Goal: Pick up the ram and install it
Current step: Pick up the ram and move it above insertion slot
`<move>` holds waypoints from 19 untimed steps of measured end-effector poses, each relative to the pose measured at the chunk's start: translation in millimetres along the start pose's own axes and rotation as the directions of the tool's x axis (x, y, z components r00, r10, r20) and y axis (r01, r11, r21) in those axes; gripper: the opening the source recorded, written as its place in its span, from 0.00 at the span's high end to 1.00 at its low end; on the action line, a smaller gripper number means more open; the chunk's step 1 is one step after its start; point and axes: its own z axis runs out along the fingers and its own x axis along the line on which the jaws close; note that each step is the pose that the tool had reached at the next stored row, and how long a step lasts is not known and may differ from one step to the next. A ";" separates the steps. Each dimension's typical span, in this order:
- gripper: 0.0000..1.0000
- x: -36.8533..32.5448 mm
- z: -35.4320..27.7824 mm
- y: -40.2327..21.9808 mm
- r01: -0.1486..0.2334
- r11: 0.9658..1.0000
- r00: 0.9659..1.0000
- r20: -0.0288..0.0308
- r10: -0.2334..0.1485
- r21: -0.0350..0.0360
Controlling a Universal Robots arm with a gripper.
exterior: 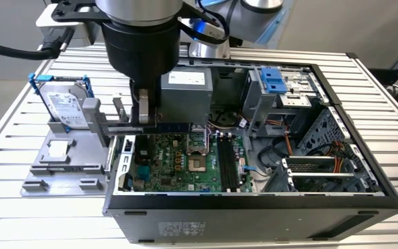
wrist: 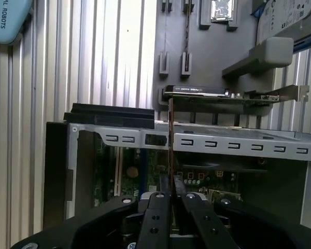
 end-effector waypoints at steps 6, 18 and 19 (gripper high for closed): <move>1.00 1.1 0.5 -22.4 0.000 1.000 1.000 0.000 0.000 0.001; 1.00 2.7 -0.4 -56.1 0.000 1.000 1.000 0.000 0.000 0.001; 1.00 2.7 -0.4 -56.3 0.000 1.000 1.000 0.000 0.000 0.001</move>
